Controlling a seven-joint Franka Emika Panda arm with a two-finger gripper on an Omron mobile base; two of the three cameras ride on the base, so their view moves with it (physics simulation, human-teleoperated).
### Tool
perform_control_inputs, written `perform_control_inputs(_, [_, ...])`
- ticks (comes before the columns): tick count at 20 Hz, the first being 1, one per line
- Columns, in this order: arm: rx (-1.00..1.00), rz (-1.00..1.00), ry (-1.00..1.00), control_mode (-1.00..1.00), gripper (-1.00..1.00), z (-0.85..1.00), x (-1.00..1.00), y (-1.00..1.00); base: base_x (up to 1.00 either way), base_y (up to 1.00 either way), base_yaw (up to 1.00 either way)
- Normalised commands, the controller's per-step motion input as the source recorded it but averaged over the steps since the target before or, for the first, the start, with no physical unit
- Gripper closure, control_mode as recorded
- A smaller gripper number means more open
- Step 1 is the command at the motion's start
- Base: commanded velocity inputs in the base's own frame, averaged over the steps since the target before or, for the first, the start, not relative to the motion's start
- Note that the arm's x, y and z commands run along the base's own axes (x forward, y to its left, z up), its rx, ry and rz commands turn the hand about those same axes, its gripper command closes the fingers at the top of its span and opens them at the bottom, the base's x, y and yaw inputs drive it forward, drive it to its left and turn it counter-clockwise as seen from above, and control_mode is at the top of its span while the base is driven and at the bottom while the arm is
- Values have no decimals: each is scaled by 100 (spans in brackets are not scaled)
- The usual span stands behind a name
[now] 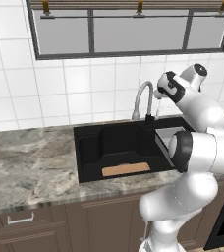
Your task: Turn on the sink faucet with hot water and rinse the cutting board for ten seconds, then turn off the faucet. Push the cutting board to reach the water if necessary.
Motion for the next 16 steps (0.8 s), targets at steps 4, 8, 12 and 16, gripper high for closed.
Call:
perform_control_inputs(4, [2, 20, -13, -100, -100, -10, -34, -93, 0, 0, 0])
perform_control_inputs(8, [0, 18, -12, -100, -100, -32, -22, -68, 0, 0, 0])
perform_control_inputs(12, [0, 9, -11, -100, -100, -32, -3, -28, 0, 0, 0])
perform_control_inputs(16, [-2, 6, -13, -100, -100, -31, 0, -8, 0, 0, 0])
